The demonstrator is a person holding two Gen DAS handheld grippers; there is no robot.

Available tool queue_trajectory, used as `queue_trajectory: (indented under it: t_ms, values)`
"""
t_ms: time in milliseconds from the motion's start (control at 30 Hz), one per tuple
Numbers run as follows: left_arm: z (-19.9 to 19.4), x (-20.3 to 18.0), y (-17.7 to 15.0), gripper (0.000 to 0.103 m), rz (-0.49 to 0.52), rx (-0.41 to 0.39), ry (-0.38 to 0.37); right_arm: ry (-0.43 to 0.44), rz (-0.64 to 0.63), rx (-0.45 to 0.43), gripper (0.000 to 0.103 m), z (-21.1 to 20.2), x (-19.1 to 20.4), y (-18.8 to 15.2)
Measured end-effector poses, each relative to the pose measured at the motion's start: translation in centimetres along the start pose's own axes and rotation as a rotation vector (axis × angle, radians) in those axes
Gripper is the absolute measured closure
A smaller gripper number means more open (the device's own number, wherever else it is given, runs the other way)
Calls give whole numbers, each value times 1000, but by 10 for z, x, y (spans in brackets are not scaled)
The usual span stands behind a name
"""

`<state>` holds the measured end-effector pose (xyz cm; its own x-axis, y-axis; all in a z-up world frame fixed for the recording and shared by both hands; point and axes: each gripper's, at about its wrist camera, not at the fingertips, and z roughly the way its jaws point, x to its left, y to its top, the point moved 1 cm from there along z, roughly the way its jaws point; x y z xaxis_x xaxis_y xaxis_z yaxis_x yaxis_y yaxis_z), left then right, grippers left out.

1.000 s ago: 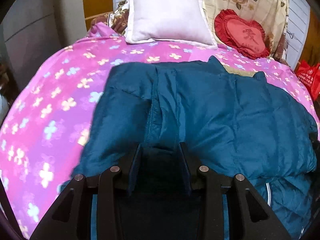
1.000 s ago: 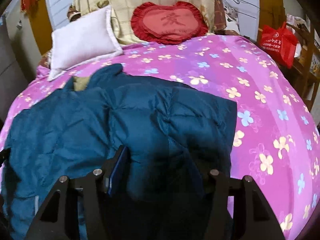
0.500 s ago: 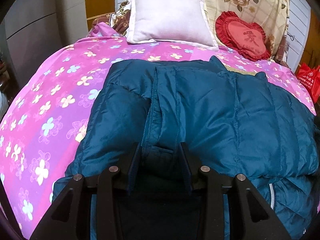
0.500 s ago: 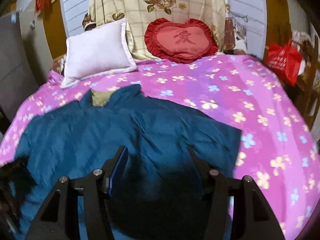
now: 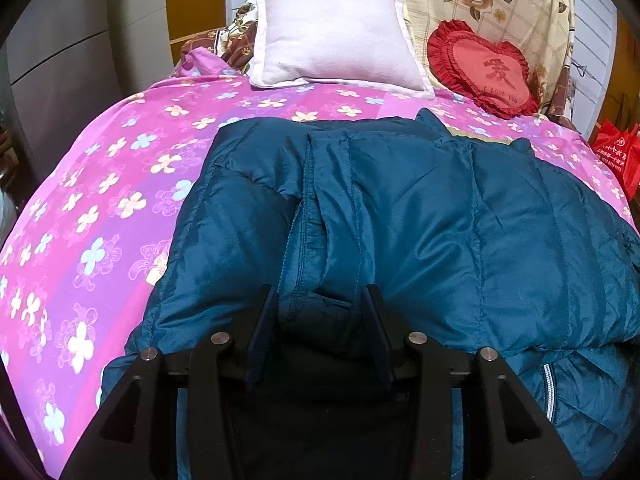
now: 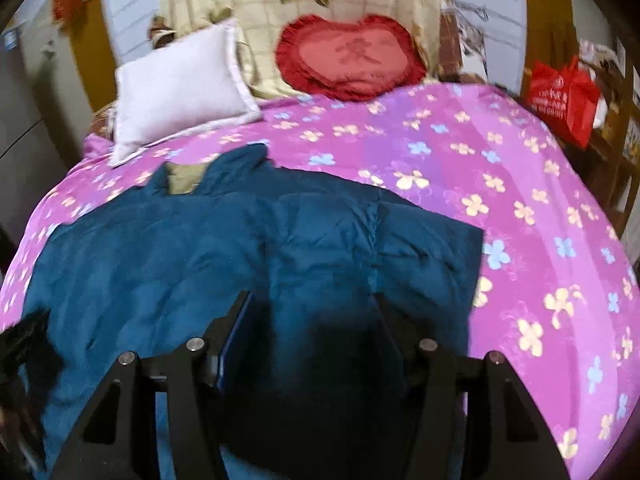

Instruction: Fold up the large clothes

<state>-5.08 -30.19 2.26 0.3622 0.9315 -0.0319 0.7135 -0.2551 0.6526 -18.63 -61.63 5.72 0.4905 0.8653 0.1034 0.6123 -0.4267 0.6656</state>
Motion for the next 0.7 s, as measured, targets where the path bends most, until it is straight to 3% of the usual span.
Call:
queue_trajectory:
  t_ms: [133,233,367,567,700]
  values:
    - [1,-3,-1,81,9,-6,16,7,-38,2,41,-19,-3,-24]
    - [1,-6,-1,79,24,-15,34,-36,-42,64,41,1,-15,-38]
    - [-5,-4,-2,79,29,-11,29,-47,-41,68,41,9,-14,-39]
    - [-25,11,-8,78,-14,-14,-2,-1,1,46,34,-28,-16,-49]
    - [-39,15,-16,78,-6,-1,5,-14,32,28,30,-47,-25,-52]
